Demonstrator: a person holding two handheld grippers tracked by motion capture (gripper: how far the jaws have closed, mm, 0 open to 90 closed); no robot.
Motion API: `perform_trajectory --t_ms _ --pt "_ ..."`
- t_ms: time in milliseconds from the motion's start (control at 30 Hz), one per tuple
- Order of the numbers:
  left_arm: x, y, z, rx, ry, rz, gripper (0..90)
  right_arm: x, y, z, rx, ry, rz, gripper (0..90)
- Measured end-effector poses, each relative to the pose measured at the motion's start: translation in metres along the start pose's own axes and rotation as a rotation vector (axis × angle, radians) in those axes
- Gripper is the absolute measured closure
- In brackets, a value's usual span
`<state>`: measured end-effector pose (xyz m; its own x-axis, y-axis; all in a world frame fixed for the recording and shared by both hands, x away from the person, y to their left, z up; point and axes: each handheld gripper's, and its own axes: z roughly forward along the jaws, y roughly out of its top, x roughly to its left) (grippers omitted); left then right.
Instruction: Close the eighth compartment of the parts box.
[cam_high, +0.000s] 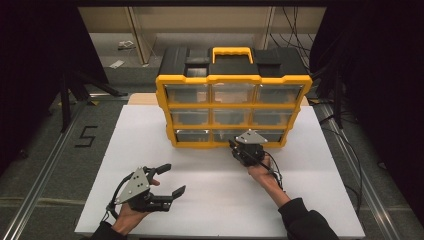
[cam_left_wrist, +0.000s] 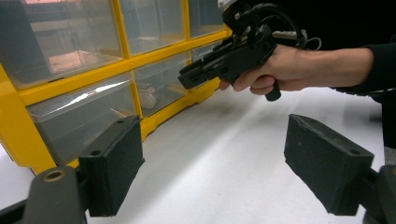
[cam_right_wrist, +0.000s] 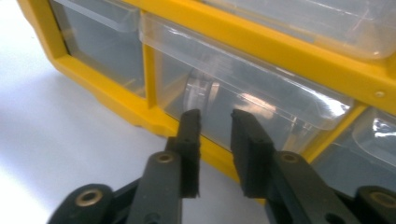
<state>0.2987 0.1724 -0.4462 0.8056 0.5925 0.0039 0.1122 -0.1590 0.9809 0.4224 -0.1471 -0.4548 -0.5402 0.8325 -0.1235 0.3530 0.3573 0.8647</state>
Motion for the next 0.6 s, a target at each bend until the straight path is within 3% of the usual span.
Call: perform_trajectory --t_ms 600 --pt "0.000 0.000 0.000 -0.001 0.000 -0.001 19.0 0.005 0.011 -0.024 -0.038 0.059 0.027 38.1"
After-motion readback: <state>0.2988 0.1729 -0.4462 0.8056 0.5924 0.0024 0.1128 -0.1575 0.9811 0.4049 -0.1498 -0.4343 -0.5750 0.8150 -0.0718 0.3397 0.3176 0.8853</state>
